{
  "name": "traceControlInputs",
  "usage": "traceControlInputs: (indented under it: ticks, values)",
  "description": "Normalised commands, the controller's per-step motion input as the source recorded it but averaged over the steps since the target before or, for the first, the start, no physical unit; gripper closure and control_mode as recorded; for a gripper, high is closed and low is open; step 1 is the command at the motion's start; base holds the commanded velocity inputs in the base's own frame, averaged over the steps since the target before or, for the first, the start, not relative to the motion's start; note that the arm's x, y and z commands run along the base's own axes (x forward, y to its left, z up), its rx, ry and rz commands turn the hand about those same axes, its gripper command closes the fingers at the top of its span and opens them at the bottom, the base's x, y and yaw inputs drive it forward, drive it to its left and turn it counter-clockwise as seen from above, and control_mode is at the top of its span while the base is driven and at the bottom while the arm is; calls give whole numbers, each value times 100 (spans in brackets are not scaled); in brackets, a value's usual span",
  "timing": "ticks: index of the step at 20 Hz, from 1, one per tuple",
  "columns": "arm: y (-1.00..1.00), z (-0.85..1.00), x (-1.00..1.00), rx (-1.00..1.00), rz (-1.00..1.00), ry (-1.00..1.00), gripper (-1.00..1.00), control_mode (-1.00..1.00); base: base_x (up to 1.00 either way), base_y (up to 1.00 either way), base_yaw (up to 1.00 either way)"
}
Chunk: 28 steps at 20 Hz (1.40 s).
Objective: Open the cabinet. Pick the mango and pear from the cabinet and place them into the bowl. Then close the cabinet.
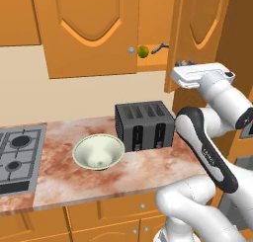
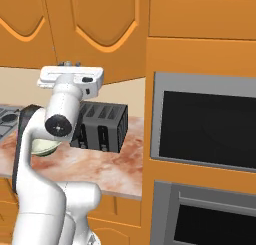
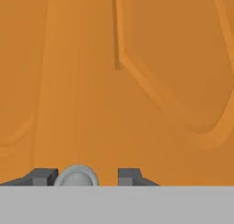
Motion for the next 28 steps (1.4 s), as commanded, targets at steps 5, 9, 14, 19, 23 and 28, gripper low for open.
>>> traceControlInputs:
  ticks: [5, 9, 14, 19, 23, 28]
  values:
    - [-100, 36, -67, 4, 0, 0, 100, -100, 0, 0, 0]
    - [-90, 21, -55, 10, 0, 0, 100, -100, 0, 0, 0]
    - [-5, 2, -58, 1, -1, -17, -100, -100, 0, 0, 0]
    - [4, 0, -100, 0, -5, -9, -100, -100, 0, 0, 0]
    - [37, 0, -100, 0, -18, -3, -100, -100, 0, 0, 0]
    - [51, -10, -95, -3, -29, 0, -100, -100, 0, 0, 0]
